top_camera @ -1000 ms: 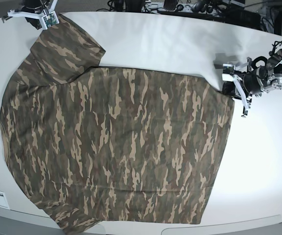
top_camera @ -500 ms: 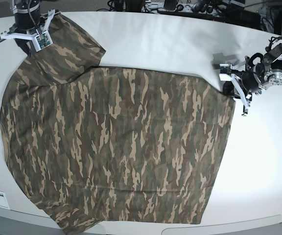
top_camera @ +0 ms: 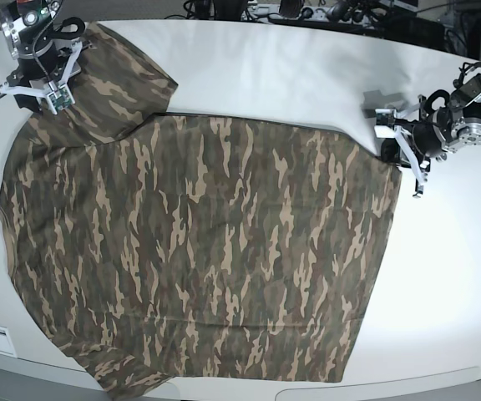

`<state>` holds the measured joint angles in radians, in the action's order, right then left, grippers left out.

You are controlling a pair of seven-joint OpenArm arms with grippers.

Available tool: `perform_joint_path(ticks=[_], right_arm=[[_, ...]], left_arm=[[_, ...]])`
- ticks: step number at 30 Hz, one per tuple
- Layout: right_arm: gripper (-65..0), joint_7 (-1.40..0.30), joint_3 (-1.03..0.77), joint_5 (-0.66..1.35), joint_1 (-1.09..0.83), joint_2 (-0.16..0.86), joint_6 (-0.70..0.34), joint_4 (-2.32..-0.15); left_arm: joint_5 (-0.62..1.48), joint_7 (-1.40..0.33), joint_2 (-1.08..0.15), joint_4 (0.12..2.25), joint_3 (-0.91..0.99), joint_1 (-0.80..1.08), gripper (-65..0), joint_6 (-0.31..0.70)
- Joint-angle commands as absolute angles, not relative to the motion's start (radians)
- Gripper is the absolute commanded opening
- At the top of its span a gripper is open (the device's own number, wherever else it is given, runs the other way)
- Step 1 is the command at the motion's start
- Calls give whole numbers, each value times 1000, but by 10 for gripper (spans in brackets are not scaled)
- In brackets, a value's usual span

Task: Fold the T-shirt properly
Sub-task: 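Lift the grasped corners and pull them apart to stretch the shirt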

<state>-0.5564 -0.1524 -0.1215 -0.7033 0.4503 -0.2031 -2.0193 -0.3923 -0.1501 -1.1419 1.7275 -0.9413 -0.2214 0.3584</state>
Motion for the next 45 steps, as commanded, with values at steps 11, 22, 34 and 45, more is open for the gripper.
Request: perform_joint_path(ticks=[11, 22, 34, 45], right_arm=[[-356, -522, -159, -74, -618, 466, -244, -1897], [-650, -522, -158, -49, -618, 466, -278, -1899], [-650, -648, -158, -93, -693, 466, -226, -2133], [-650, -652, -159, -184, -861, 466, -184, -2268]], left_arm=[[-384, -158, -1161, 1726, -946, -216, -650, 402], [-384, -160, -1161, 1731, -946, -217, -650, 354], [-385, -445, -1209, 1980, -946, -216, -650, 58], [-389, -535, -1302, 2096, -946, -210, -650, 25]])
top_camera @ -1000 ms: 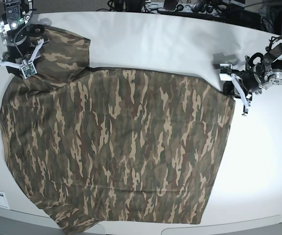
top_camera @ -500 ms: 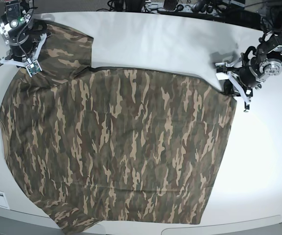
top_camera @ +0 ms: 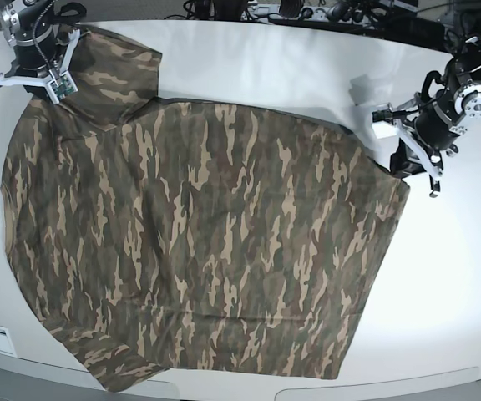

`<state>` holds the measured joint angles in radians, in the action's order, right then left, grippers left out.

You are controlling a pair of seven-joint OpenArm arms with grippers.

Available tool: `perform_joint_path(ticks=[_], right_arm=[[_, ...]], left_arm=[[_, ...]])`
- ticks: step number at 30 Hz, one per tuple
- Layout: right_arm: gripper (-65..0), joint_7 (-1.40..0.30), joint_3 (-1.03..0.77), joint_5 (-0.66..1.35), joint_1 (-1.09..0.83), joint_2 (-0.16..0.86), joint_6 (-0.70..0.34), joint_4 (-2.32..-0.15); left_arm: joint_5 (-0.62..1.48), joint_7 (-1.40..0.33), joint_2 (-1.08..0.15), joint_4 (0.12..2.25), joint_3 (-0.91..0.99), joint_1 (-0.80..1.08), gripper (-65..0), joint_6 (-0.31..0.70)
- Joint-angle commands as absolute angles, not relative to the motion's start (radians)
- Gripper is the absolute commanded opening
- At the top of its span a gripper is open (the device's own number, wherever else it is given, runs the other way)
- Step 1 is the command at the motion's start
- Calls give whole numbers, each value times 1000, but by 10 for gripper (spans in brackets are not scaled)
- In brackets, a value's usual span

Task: Fold the T-shirt properly
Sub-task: 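Lift the grasped corners and pull them apart to stretch the shirt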

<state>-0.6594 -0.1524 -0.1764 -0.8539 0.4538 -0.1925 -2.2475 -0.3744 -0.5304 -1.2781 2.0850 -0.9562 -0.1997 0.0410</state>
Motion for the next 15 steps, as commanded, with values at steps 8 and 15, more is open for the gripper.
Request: perform_joint_path(ticks=[8, 15], right_arm=[[-650, -653, -159, -297, -971, 466, -147, -2277], [-650, -721, -159, -323, -989, 466, -95, -2277]], left_arm=[[-540, -701, -1302, 2158, -946, -60, -650, -33], [-722, -818, -1302, 2265, -946, 115, -650, -99]])
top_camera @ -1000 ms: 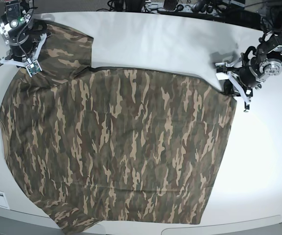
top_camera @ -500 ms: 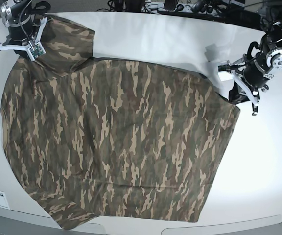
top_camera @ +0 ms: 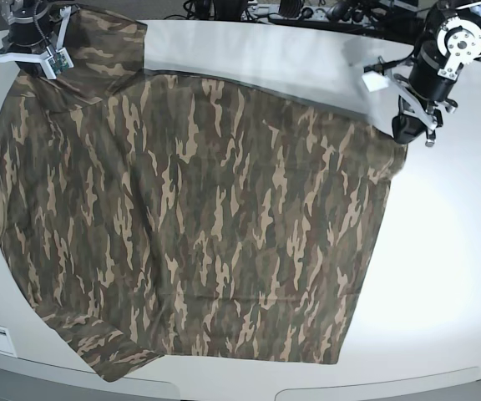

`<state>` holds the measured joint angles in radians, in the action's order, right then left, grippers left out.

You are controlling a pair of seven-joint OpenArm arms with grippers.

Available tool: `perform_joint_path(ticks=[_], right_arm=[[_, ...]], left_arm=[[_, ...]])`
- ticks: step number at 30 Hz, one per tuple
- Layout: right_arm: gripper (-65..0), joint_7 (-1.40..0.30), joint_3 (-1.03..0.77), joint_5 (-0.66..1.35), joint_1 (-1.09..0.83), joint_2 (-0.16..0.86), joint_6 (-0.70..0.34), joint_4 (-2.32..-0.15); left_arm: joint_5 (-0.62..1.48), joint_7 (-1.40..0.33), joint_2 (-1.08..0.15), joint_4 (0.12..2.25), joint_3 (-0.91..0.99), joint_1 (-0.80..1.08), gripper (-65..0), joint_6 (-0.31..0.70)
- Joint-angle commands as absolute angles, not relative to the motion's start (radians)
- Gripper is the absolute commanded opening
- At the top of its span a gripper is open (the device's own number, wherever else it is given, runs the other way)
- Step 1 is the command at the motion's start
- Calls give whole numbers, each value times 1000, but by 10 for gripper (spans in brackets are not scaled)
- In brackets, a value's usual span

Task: Fold the T-shirt properly
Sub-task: 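Lift the grasped corners and pull them apart to stretch the shirt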

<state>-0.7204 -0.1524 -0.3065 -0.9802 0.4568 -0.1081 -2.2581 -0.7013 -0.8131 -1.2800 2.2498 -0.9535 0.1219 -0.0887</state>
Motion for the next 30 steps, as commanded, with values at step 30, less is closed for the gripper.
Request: perform_joint_path(ticks=[30], right_arm=[[-650, -785, -159, -441, -1118, 464, 53, -2277]], left_arm=[[-1023, -943, -1202, 2356, -751, 706, -650, -155]])
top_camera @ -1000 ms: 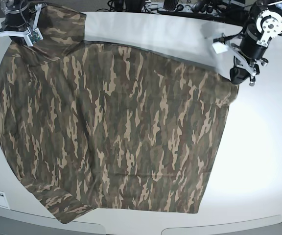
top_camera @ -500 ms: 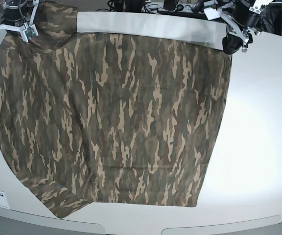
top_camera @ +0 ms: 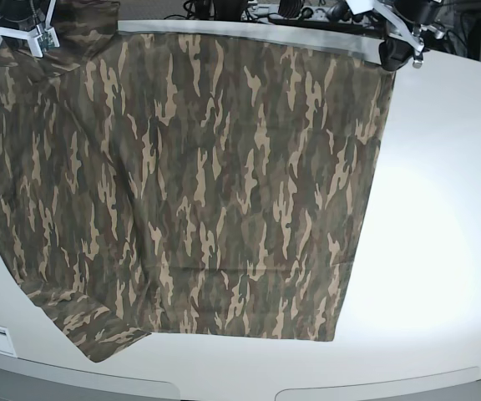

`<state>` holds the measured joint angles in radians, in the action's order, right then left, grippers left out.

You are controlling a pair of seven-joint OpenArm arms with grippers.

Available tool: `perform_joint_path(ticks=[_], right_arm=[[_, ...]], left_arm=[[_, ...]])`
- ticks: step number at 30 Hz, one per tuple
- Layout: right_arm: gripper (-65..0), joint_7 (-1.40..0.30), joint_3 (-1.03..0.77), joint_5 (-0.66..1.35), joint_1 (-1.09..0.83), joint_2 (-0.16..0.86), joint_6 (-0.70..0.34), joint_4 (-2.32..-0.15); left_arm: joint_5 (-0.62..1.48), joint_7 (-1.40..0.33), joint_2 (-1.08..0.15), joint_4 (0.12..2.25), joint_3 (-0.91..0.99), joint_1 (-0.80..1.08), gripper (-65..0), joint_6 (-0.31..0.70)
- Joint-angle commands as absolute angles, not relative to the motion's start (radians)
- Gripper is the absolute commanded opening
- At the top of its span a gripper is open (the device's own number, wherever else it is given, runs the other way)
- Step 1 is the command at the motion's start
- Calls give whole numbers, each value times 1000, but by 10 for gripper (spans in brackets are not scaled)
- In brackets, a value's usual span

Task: Fold the T-shirt properly
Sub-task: 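Lift the grasped corners and pull them apart to stretch the shirt, then lower the stretched shirt edge back onto the table with both grippers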

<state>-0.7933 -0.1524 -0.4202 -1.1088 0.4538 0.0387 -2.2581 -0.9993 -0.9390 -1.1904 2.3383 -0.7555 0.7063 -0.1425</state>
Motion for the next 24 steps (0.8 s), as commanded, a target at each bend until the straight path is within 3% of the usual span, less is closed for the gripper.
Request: perform_joint_path(ticks=[1, 13, 19, 24], right_arm=[[-650, -770, -159, -453, -1107, 463, 53, -2277], [-650, -692, -159, -432, -872, 498, -4, -2277], [-650, -662, -187, -370, -778, 564, -1, -2273], [-650, -587, -244, -209, -697, 569, -97, -2205]], left_arm=[[-1023, -939, -1202, 2356, -725, 705, -650, -155], [-765, -586, -1201, 2356, -363, 653, -650, -184], [-560, -542, -1199, 2326, -315, 504, -650, -146], [-492, -477, -1193, 2273, -315, 432, -650, -124]])
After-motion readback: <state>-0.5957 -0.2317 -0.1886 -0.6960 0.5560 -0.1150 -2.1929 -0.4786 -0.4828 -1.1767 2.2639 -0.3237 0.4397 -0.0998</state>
